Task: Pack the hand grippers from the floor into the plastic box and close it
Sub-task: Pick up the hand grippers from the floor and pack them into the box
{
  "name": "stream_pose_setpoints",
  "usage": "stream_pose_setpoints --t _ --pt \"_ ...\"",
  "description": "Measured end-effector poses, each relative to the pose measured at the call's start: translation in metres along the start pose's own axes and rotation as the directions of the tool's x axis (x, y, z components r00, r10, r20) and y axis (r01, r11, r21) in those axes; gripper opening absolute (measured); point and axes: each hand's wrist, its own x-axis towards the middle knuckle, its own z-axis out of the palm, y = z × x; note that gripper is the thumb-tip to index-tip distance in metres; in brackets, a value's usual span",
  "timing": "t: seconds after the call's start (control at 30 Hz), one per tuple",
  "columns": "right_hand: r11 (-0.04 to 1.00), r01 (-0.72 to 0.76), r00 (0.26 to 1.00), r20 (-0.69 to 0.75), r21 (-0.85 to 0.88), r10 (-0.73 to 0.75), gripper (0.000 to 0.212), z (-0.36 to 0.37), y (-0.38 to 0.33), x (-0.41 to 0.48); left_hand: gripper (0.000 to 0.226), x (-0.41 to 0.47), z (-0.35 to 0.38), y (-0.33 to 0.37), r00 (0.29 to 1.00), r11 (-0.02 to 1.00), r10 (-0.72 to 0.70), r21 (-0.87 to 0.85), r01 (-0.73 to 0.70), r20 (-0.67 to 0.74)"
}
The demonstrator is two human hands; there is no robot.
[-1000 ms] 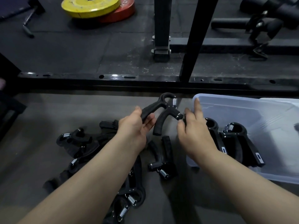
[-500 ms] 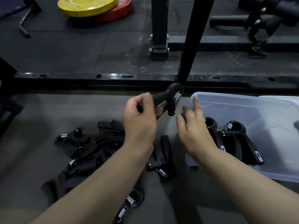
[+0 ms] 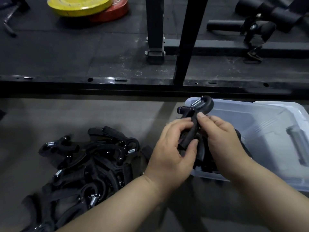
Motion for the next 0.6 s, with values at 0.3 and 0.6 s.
stream_pose_setpoints --t 0.3,0.6 --pt "0.993 -0.065 0.995 0.084 0.098 0.057 0.022 -0.001 -0.011 0.002 0.064 0.009 0.007 0.016 0.977 0.985 -0.064 0.169 0.029 0.203" --pt "0.995 0.057 0.997 0.045 0.077 -0.060 0.022 -0.022 -0.022 0.003 0.040 0.018 0.017 0.026 0.980 0.983 -0.083 0.176 0.051 0.179"
